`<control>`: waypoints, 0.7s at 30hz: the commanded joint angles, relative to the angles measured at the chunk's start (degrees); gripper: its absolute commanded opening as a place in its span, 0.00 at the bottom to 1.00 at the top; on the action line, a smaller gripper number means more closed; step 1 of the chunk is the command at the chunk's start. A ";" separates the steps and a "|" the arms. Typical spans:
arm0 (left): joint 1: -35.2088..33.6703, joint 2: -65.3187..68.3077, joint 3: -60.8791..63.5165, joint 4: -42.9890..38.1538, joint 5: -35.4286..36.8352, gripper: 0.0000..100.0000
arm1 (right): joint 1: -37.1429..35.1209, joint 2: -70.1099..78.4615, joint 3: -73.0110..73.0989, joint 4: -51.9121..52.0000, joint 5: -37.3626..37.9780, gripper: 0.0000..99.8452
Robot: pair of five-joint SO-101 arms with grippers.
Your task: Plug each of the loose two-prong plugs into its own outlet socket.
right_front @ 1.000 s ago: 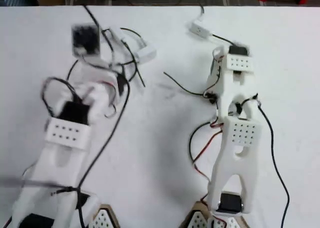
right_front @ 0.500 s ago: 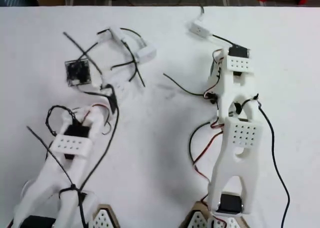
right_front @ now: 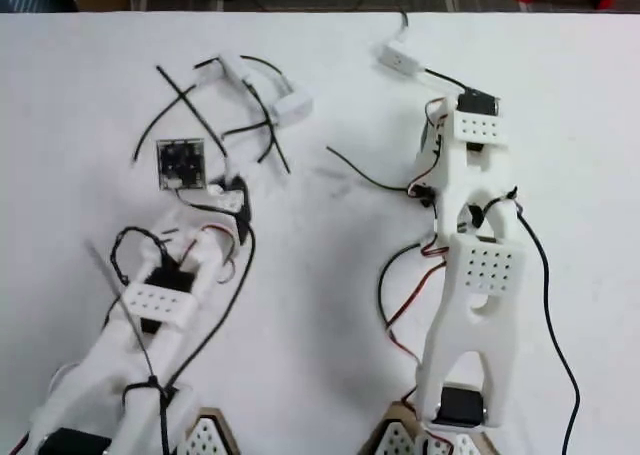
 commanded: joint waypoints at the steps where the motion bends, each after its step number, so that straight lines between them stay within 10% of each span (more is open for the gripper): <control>1: -1.45 -1.01 -2.55 -1.32 -6.77 0.02 | -0.31 -0.92 0.53 -1.19 0.35 0.32; 16: -2.86 -1.10 -4.40 -4.31 10.37 0.02 | -0.40 -0.92 0.53 -1.27 0.35 0.32; 21: -2.15 -1.27 -3.96 -6.51 1.14 0.02 | -0.40 -0.92 0.53 -1.27 0.35 0.32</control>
